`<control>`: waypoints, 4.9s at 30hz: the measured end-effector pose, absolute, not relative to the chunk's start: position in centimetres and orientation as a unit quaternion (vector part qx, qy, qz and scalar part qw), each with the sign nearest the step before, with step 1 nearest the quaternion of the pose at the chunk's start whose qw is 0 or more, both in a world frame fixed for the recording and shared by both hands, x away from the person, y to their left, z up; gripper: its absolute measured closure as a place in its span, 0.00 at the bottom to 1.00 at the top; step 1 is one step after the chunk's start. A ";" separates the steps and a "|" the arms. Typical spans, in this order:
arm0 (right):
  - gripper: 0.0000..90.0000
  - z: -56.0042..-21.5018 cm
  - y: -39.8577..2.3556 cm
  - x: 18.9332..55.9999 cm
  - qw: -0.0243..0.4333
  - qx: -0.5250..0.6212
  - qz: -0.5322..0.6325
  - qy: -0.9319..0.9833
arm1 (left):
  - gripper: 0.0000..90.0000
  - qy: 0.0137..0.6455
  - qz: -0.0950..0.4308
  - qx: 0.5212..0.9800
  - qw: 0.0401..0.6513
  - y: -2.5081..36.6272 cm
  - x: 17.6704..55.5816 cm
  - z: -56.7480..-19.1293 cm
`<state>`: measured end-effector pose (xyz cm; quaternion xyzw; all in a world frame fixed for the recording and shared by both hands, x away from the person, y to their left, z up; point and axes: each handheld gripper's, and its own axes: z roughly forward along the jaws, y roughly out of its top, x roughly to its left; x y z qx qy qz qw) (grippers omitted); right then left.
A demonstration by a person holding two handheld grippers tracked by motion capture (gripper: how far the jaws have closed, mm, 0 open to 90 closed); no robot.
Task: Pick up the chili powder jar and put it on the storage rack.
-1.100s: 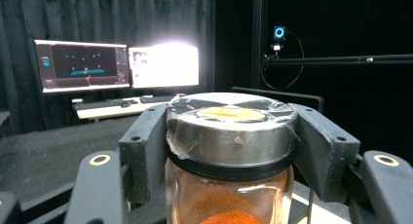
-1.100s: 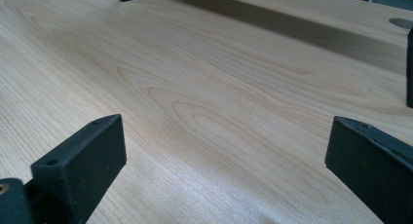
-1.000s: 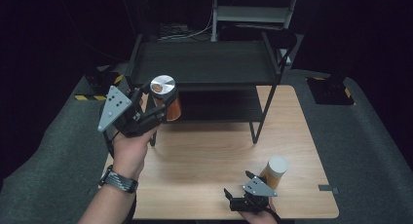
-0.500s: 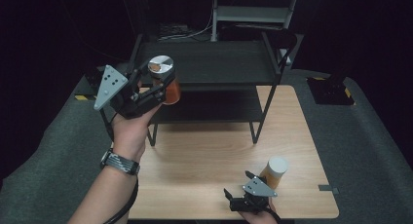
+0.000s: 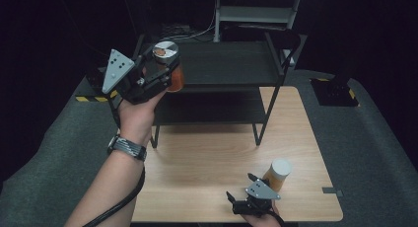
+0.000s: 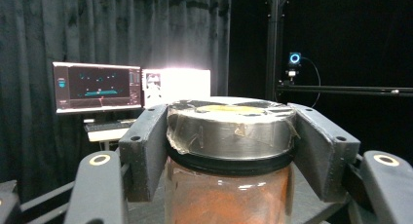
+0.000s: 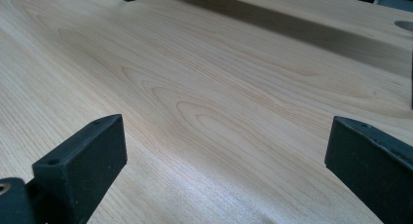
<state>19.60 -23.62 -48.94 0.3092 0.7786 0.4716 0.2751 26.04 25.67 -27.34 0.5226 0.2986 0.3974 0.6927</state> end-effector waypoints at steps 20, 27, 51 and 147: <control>0.01 -49.0 -23.7 19.6 0.276 0.308 0.474 0.777 | 0.38 0.329 0.400 0.518 0.681 23.8 30.0 -27.1; 0.01 -48.9 -23.5 19.7 0.277 0.309 0.468 0.780 | 0.38 0.331 0.399 0.521 0.678 23.6 30.7 -27.0; 0.01 -49.0 -23.4 19.5 0.280 0.307 0.469 0.779 | 0.38 0.336 0.392 0.530 0.672 22.7 31.6 -26.9; 0.01 -49.1 -23.0 19.1 0.295 0.292 0.462 0.784 | 0.00 0.325 0.384 0.609 0.613 24.0 20.5 -35.6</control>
